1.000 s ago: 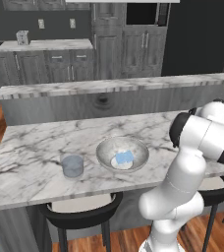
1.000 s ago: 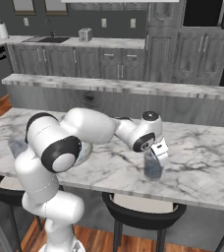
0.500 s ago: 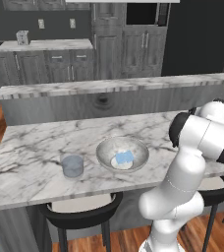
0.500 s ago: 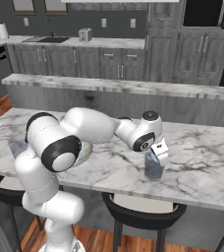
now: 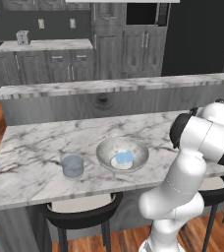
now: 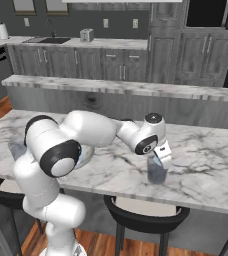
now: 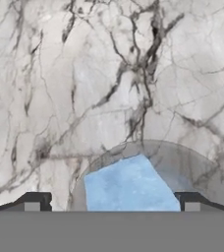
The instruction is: There are four ice cubes in the ice bowl. Place two ice cubes in each glass of water.
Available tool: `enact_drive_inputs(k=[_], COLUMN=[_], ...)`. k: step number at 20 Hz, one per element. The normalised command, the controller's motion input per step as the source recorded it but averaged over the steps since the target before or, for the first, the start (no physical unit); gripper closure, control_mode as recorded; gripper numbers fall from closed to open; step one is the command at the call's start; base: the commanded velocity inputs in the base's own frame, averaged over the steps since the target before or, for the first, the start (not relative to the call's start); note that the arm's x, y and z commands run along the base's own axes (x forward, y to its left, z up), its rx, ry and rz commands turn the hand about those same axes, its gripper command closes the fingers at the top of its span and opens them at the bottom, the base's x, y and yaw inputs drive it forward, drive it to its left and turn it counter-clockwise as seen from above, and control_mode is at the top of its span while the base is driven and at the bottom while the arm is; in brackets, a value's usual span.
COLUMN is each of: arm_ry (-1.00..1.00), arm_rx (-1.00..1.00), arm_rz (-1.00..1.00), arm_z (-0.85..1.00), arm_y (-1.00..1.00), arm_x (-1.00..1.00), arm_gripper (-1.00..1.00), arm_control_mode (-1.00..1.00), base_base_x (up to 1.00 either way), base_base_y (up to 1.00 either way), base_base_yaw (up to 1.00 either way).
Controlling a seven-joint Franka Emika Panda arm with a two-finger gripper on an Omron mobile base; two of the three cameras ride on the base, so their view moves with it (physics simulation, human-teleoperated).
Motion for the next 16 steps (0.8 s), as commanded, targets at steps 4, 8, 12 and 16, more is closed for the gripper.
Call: enact_drive_inputs(k=[4,8,12,16], arm_ry=[-0.02,0.00,0.00,-0.04], arm_rx=[0.00,0.00,0.00,0.00], arm_rz=[0.00,0.00,0.00,0.00], arm_z=[0.28,0.31,0.13,0.39], arm_y=[0.00,0.00,0.00,0.00], arm_x=[-0.17,-0.22,-0.23,-0.76], arm_gripper=[-1.00,-1.00,-1.00,-1.00], arm_control_mode=[-1.00,-1.00,-1.00,-1.00], base_base_x=[0.00,0.00,0.00,0.00], base_base_y=[0.00,0.00,0.00,0.00], base_base_yaw=[0.00,0.00,0.00,0.00])
